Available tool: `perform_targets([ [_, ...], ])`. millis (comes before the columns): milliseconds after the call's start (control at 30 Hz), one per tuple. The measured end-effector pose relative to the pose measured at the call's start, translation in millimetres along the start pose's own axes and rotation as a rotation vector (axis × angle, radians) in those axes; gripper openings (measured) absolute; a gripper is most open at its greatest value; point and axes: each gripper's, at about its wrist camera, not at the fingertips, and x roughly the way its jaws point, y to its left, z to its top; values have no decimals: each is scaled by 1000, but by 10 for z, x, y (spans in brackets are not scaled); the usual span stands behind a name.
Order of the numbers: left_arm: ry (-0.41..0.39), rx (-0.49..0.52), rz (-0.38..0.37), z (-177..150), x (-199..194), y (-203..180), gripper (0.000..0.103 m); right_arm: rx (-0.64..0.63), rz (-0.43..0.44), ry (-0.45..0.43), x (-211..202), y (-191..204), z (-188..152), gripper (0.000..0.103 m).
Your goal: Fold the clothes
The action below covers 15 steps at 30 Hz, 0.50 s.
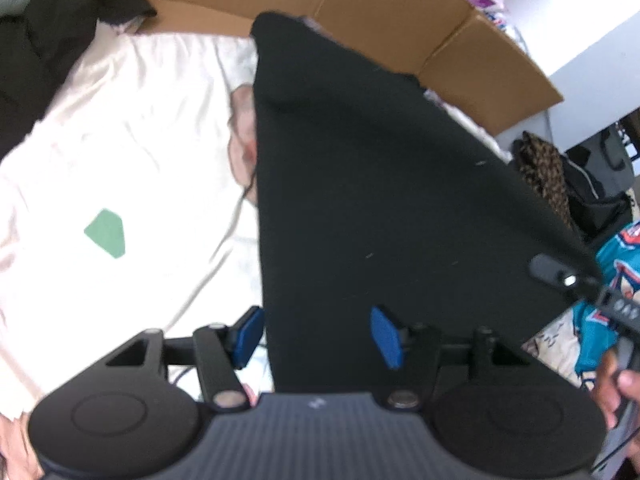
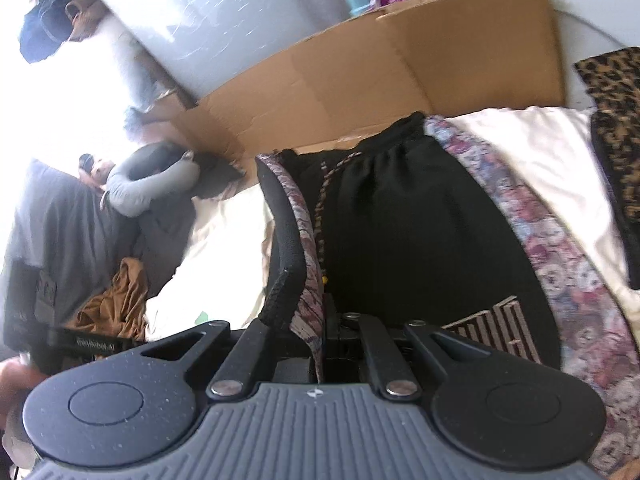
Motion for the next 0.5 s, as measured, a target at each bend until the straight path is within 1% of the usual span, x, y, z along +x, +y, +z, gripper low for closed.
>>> perform_targets([
  [133,32,-1,-1,-85,125,-6,62,35,-35,-13,-142,-189,-43,1],
  [267,86,27,-4,-167,266,-40,63,84,-68,-28,-275,-393,-91,1],
  [500,155,35,-18,-306,510,-29,63,172,-127,-34,-403,-759,-241,1],
])
